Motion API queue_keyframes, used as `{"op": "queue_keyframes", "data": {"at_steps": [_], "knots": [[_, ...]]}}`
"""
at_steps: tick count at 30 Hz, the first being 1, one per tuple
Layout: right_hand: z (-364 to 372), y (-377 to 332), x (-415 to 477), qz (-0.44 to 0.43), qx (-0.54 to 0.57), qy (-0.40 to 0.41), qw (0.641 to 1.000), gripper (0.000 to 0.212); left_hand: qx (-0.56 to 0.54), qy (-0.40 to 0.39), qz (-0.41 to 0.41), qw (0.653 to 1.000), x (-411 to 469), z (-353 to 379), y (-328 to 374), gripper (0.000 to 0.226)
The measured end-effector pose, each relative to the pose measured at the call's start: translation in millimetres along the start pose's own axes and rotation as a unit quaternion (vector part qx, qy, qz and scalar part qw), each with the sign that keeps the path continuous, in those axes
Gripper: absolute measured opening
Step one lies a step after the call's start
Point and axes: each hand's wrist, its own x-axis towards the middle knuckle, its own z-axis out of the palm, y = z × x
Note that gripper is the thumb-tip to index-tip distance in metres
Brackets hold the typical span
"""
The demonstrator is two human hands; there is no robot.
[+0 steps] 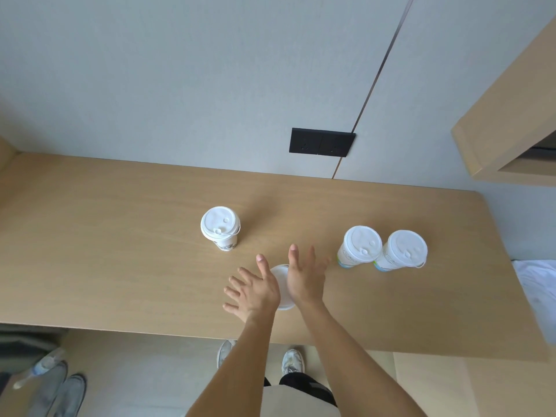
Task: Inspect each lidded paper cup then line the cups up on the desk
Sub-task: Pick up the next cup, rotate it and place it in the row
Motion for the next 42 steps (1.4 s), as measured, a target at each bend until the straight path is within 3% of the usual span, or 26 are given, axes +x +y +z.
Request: {"op": "queue_keyframes", "data": {"at_steps": [3,6,11,15,19,23,25,28,32,34,38,42], "knots": [[6,0,0,0.020,0.041,-0.009,0.999,0.057,-0.033,0.012,-0.017,0.999,2,4,2,0.091],[9,-4,0,0.087,0.136,0.027,0.987,0.081,-0.004,0.030,0.007,1.000,4,4,2,0.079],[6,-12,0,0.116,0.154,0.040,0.980,0.074,0.011,0.034,0.014,0.999,9,5,1,0.072],[10,-8,1,0.119,0.163,0.037,0.979,0.075,0.012,0.029,0.037,0.999,11,6,1,0.079],[11,1,-10,0.127,0.186,0.006,0.974,0.078,0.035,-0.031,0.123,0.991,14,-9,6,0.080],[14,3,-29,0.299,0.301,-0.031,0.905,0.072,0.183,-0.032,0.293,0.938,26,-21,21,0.074],[12,2,-34,0.308,0.326,-0.023,0.893,0.075,0.210,-0.015,0.344,0.915,30,-23,28,0.078],[2,8,-34,0.282,0.315,-0.019,0.906,0.076,0.187,0.018,0.381,0.905,27,-28,29,0.086],[-11,8,-22,0.114,0.272,0.011,0.955,0.075,0.042,0.018,0.297,0.954,22,-27,12,0.075],[-16,0,-12,0.056,0.247,0.024,0.967,0.081,0.031,0.009,0.240,0.970,26,-17,0,0.076],[-3,-8,7,0.057,0.129,-0.014,0.990,0.073,0.058,0.029,0.149,0.987,25,5,-9,0.073],[7,-7,10,0.074,0.128,-0.006,0.989,0.086,0.035,0.041,0.098,0.994,14,5,-1,0.073]]}}
